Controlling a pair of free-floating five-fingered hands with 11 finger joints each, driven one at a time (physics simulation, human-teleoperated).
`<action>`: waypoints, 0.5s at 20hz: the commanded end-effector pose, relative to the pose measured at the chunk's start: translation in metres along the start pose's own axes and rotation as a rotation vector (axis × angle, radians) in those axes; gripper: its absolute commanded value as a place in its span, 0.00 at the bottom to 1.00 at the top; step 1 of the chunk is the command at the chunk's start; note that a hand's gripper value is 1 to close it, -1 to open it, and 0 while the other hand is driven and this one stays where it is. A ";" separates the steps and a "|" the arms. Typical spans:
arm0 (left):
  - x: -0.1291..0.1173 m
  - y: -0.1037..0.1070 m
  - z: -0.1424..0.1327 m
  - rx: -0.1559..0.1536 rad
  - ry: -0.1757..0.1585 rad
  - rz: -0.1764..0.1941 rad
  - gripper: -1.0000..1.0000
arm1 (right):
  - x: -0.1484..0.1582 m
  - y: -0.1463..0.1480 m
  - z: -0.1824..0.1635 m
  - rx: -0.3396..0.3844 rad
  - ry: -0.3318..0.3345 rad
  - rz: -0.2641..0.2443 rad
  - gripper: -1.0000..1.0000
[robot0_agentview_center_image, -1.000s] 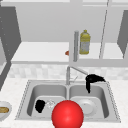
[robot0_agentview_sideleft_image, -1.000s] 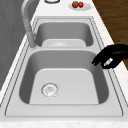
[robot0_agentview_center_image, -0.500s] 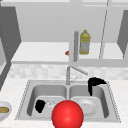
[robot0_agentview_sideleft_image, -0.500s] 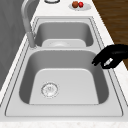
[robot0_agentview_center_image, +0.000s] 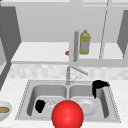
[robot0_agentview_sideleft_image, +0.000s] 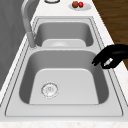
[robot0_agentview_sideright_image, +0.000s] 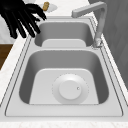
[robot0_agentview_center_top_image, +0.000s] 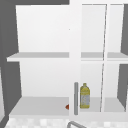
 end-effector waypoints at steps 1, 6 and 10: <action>0.000 0.000 0.000 0.000 0.000 0.000 0.50 | -0.009 0.014 -0.011 -0.001 -0.069 0.019 0.00; 0.000 0.000 0.000 0.000 0.000 0.000 0.50 | -0.019 0.030 -0.016 -0.014 -0.177 0.025 0.00; 0.000 0.000 0.000 0.000 0.000 0.000 0.50 | -0.030 0.042 -0.019 -0.008 -0.244 0.033 0.00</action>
